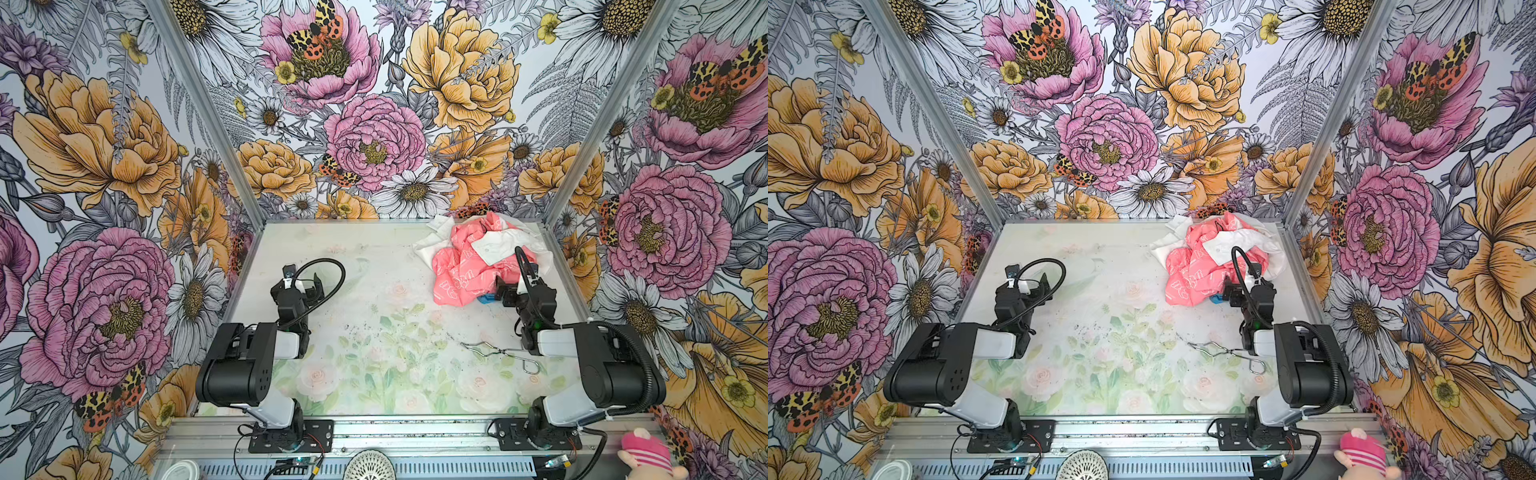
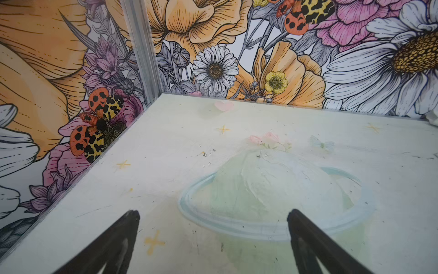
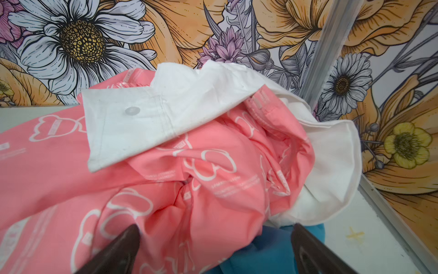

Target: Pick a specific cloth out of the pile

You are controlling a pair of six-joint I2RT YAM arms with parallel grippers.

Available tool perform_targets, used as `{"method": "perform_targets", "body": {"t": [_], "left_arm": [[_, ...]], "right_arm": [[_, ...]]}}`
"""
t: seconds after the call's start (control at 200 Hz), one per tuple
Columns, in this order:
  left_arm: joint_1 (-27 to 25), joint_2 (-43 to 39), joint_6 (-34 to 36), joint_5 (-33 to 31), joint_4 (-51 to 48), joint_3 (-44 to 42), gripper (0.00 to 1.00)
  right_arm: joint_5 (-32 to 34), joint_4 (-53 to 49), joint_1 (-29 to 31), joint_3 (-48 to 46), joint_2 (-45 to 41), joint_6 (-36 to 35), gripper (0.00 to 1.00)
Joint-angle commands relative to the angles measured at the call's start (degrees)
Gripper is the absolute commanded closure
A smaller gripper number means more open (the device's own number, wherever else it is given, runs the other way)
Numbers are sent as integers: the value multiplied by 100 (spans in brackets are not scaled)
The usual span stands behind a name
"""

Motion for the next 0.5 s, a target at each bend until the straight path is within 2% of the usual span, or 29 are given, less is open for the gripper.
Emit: {"method": "perform_targets", "body": {"t": [0.0,0.495], "left_arm": [[2,-55,-10,151,50,54,1],[3,-55,-14,149,50,48,1]], "right_arm": [[75,25,2,84,30,42,1],[75,0,6,101,33,45,1]]}}
